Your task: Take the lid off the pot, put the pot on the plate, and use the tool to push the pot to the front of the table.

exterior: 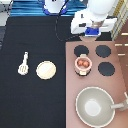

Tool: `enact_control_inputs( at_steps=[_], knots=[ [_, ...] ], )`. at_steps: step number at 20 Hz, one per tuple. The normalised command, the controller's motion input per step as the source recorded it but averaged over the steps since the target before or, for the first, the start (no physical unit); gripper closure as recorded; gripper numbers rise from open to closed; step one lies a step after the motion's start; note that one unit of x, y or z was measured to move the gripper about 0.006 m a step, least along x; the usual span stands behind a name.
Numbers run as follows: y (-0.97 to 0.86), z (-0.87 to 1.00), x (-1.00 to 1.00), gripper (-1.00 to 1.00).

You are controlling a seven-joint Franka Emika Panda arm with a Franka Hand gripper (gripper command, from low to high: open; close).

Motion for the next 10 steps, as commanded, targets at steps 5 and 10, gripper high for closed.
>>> enact_control_inputs(
  at_steps=[5, 10],
  knots=[
    [-0.54, -0.67, -0.27, 1.00],
    [-0.25, -0.55, 0.03, 1.00]
  ],
)
